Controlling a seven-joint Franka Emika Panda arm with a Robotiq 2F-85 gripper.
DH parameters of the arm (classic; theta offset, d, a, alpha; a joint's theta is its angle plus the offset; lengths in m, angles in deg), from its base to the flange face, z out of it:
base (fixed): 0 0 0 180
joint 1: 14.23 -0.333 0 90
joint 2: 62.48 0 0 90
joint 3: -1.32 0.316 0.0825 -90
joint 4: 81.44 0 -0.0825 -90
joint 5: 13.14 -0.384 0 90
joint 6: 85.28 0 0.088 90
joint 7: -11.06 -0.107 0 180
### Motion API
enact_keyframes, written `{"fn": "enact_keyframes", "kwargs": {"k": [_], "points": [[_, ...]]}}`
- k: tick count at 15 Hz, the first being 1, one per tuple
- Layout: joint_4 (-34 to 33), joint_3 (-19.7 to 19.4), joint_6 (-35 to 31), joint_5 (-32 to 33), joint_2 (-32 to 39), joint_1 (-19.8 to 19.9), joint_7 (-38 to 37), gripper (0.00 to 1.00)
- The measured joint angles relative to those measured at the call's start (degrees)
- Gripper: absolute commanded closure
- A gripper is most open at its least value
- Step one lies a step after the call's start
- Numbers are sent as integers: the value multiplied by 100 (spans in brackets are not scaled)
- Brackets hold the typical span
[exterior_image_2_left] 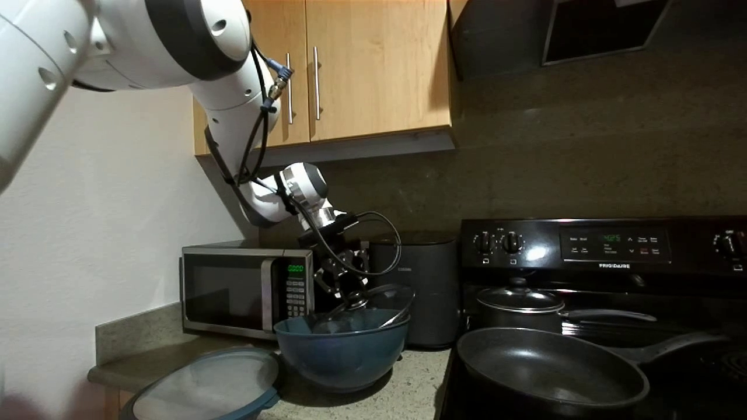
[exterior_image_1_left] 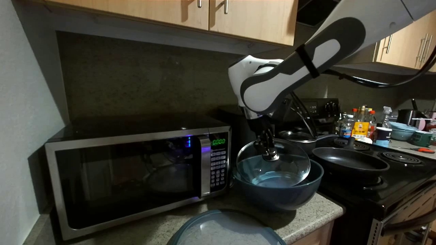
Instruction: Remove the lid from the pot and put it inside the bowl
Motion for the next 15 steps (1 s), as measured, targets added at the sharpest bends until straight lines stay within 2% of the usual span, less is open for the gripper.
{"fn": "enact_keyframes", "kwargs": {"k": [4, 9, 15], "points": [[97, -85, 57, -263, -262, 189, -85, 75], [521, -91, -117, -630, -795, 451, -52, 75], [997, -65, -164, -1007, -1122, 539, 395, 75]]}}
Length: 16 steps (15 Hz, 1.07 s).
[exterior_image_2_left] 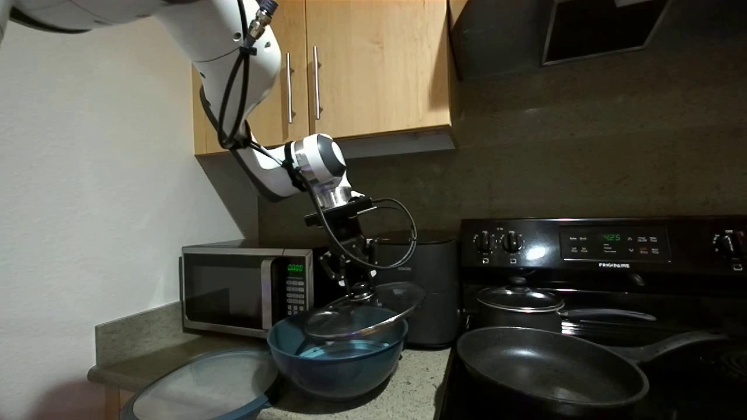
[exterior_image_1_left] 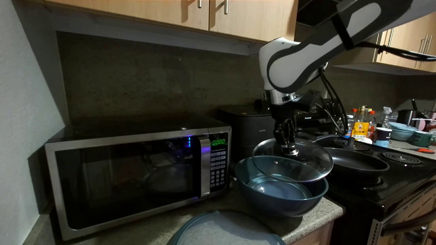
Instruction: Remove the lid from the pot and put it inside the bowl
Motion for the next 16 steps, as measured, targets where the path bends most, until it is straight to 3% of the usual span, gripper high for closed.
{"fn": "enact_keyframes", "kwargs": {"k": [1, 2, 5, 6, 15, 16], "points": [[59, 17, 3, -7, -4, 0, 64, 75], [109, 29, -5, -6, -5, -2, 83, 50], [182, 24, -116, -1, -31, 3, 83, 50], [182, 22, -118, -1, -43, 5, 83, 75], [39, 251, 204, 26, 555, -209, 83, 75], [-19, 275, 247, 26, 655, -244, 83, 25]]}}
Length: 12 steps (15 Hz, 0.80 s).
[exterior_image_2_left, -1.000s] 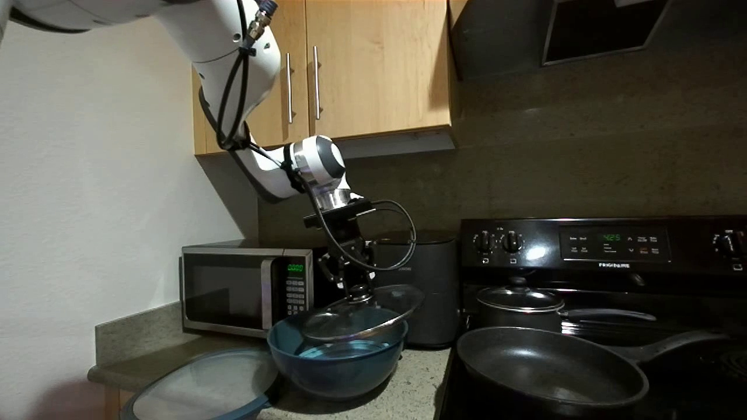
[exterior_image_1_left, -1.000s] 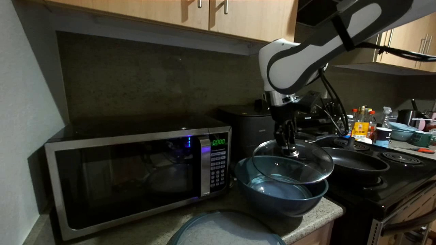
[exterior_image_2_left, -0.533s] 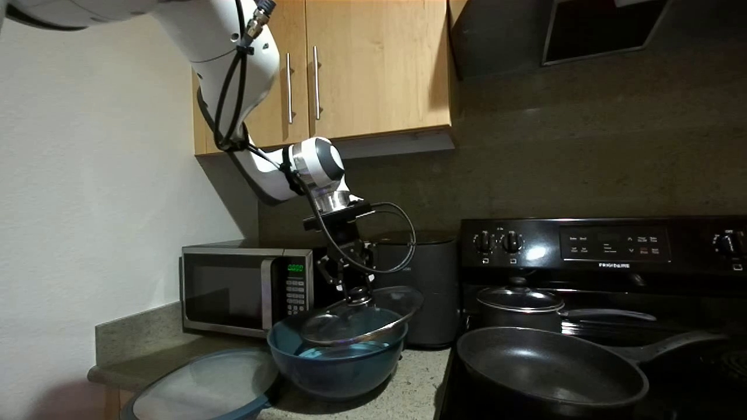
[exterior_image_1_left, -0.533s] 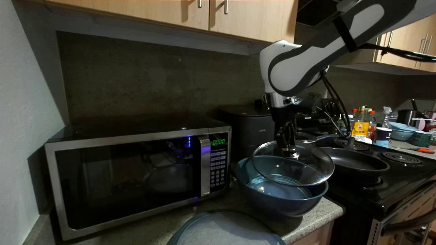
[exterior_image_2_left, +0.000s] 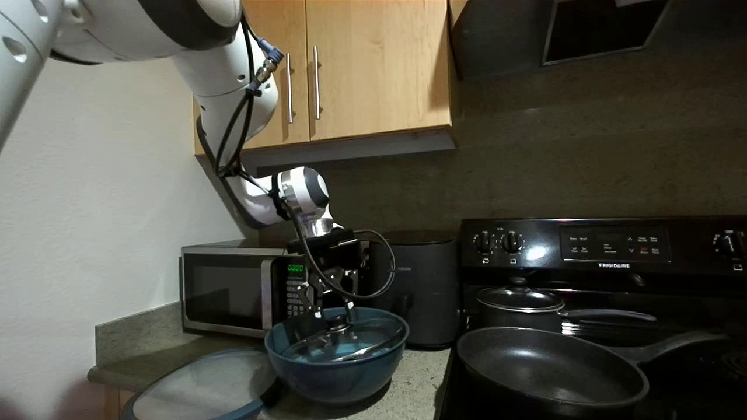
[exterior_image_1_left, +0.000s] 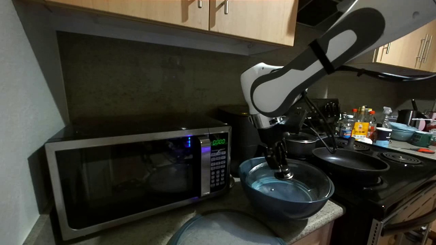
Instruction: Remove the lid from the pot and put it inside the bowl
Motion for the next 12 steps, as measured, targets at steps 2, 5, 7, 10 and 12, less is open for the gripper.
{"fn": "enact_keyframes", "kwargs": {"k": [2, 5, 7, 10, 12], "points": [[-122, 10, 36, 26, 167, -48, 0, 18], [-315, 11, 178, 97, 242, -75, 1, 2], [-405, 11, 229, 113, 241, -80, 9, 0], [-463, 11, 240, 118, 240, -80, 33, 0], [-463, 11, 240, 117, 245, -80, 32, 0]]}}
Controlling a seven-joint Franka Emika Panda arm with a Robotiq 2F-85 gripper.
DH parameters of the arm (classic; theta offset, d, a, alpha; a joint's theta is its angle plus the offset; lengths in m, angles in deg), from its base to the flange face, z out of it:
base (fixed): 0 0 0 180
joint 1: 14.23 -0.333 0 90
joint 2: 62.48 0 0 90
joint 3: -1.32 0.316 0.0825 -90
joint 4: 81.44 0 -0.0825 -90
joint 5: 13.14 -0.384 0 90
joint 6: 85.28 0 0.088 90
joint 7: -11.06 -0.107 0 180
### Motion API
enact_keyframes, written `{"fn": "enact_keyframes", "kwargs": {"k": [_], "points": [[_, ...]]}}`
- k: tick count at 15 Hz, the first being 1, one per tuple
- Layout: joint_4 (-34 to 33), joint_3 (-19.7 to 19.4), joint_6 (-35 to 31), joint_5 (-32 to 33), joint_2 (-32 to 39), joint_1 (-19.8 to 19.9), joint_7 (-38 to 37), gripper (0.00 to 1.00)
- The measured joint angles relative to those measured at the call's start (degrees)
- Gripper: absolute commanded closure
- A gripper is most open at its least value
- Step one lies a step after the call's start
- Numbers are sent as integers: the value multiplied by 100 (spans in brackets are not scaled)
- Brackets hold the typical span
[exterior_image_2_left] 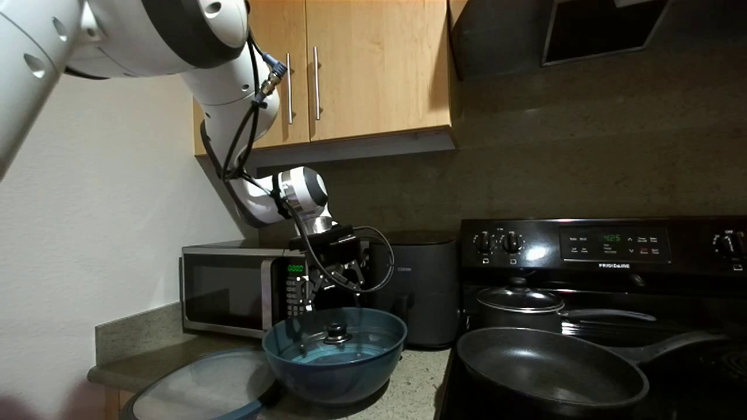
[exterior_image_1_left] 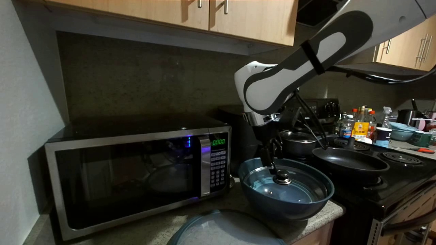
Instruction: Remove the lid from the pot and put it inside the bowl
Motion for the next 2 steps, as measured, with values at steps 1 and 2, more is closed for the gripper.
{"fn": "enact_keyframes", "kwargs": {"k": [1, 2], "points": [[0, 0, 0, 0, 1, 0, 0, 0], [0, 0, 0, 0, 1, 0, 0, 0]]}}
